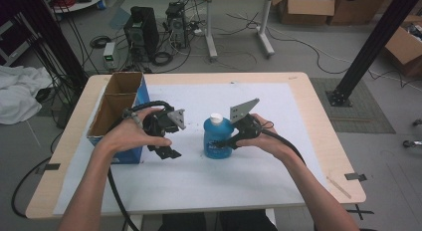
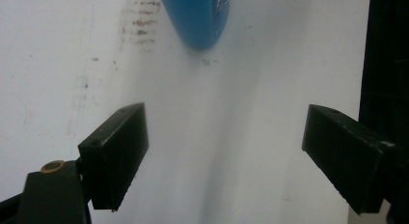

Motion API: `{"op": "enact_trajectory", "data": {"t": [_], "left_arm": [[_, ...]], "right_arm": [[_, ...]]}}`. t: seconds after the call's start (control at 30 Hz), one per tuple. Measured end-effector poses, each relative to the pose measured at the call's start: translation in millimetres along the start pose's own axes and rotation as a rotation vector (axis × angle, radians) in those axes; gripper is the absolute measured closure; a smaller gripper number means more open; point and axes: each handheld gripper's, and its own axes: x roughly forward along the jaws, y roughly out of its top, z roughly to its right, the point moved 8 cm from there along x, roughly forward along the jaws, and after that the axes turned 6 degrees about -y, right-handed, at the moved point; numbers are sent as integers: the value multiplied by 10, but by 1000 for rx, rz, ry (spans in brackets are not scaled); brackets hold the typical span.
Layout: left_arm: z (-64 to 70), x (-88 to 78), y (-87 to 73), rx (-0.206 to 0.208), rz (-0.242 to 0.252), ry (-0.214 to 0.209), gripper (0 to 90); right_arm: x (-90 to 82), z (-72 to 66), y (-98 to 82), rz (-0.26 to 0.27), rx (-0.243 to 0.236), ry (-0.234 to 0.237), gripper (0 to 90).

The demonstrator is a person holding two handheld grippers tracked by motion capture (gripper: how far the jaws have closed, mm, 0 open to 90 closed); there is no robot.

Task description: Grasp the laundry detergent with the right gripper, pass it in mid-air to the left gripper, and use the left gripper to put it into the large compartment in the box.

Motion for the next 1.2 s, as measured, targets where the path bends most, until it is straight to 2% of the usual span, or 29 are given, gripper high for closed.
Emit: {"op": "enact_trajectory", "data": {"t": [0.1, 0.2, 0.33, 0.53, 0.67, 0.73, 0.8, 0.9, 1.07, 1.2], "left_arm": [[-19, -30, 31, 3, 2, 0, 172], [-42, -77, 86, 9, 5, -5, 173], [-97, -173, 191, 17, 30, -15, 173], [-183, -453, 467, 37, 120, -47, 170], [-269, -628, 681, 49, 138, -57, 168], [-280, -647, 724, 53, 134, -58, 167], [-299, -664, 853, 63, 121, -63, 167], [-305, -647, 917, 70, 110, -68, 167], [-308, -535, 1083, 81, 97, -95, 167], [-300, -470, 1155, 93, 90, -108, 168]], "right_arm": [[-60, 13, 26, 6, 3, 1, 442], [-159, 2, 93, 5, -16, 3, 442], [-240, -8, 171, 3, -29, 3, 443], [-329, 3, 269, 0, -27, 12, 443], [-360, 13, 331, -2, -41, 14, 444], [-358, 14, 350, -6, -41, 21, 444], [-352, 18, 368, -6, -39, 24, 444], [-347, 26, 386, -1, -40, 22, 444], [-350, 36, 407, 4, -40, 30, 444], [-352, 43, 405, 6, -37, 31, 443]]}}
